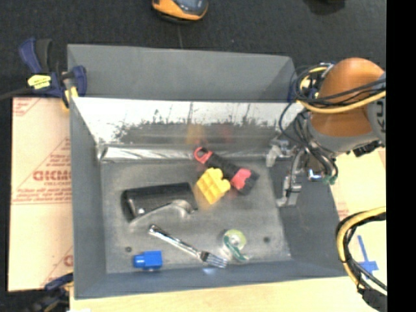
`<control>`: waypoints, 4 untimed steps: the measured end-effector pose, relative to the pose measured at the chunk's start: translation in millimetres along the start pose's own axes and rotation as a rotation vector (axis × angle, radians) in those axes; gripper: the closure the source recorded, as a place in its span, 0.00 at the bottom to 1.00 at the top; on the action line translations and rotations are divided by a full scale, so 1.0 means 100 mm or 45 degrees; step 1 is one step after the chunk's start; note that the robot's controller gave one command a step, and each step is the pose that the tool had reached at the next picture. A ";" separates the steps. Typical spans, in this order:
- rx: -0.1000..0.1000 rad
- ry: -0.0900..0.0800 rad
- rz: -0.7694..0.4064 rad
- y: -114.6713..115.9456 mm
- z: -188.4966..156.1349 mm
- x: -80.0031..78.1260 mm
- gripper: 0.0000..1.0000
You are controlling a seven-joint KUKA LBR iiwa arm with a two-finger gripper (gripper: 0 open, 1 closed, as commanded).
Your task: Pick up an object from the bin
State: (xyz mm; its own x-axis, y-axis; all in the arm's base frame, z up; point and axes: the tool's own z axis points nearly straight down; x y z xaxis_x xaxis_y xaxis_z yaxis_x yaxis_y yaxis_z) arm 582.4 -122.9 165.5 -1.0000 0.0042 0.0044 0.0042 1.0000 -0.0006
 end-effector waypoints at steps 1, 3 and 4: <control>0.002 -0.010 -0.004 0.01 -0.05 -0.02 0.00; 0.002 -0.015 0.153 0.47 0.84 -0.29 0.00; -0.001 -0.020 0.034 0.86 0.64 -0.31 0.00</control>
Offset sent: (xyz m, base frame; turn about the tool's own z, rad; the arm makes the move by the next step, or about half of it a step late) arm 0.0320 0.0456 -0.0955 0.1442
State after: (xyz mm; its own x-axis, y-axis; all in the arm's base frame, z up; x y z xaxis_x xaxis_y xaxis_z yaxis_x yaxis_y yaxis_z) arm 613.4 -37.2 101.7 -0.9995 0.0310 -0.0110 0.0310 0.9995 0.0004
